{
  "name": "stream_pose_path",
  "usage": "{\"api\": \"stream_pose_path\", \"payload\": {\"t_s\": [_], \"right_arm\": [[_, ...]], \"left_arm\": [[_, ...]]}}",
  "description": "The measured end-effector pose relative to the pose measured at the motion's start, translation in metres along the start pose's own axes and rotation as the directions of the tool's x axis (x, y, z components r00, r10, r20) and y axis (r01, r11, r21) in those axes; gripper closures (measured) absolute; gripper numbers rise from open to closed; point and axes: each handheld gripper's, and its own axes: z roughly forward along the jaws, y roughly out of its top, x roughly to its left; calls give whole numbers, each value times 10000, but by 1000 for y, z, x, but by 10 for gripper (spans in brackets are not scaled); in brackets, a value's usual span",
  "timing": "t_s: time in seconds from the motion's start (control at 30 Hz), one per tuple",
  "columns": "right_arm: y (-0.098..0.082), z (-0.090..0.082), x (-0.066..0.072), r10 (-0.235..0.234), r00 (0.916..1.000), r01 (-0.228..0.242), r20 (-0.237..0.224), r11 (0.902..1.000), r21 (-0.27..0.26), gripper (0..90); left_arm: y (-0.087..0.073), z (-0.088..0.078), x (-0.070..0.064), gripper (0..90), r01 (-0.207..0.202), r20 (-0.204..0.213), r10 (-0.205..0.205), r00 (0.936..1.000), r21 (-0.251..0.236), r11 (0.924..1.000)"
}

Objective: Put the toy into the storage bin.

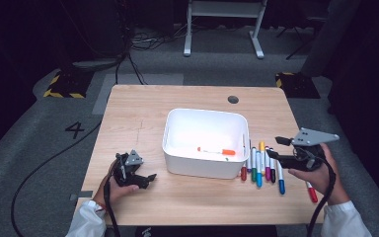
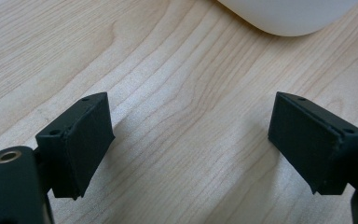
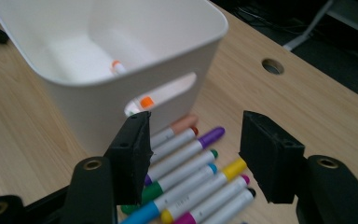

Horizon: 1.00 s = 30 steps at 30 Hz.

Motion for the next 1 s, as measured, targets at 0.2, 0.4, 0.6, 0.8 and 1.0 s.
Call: {"api": "stream_pose_path", "payload": {"t_s": [0.2, 0.4, 0.6, 0.8, 1.0], "right_arm": [[-57, -12, -15, 1074, 9911, -1106, 785, 9932, 377, 439], [-112, -10, -24, 1891, 9734, -2027, 1296, 9740, 1011, 442], [-150, -14, -30, 2555, 9538, -2772, 1581, 9513, 1350, 446], [-179, -21, -31, 3200, 9300, -3469, 1809, 9268, 1441, 457], [-198, -29, -26, 3561, 9151, -3822, 1891, 9155, 1256, 472]], "left_arm": [[0, 0, 0, 139, -11, -2, 11, 10000, 7, 10000], [0, 0, 0, 139, -1, 0, 1, 10000, 2, 10000], [0, 0, 0, 139, -1, -7, 1, 10000, 2, 10000], [0, 0, 0, 140, -9, -13, 9, 10000, 2, 10000], [0, 0, 0, 141, -7, -18, 7, 10000, 1, 10000]]}}
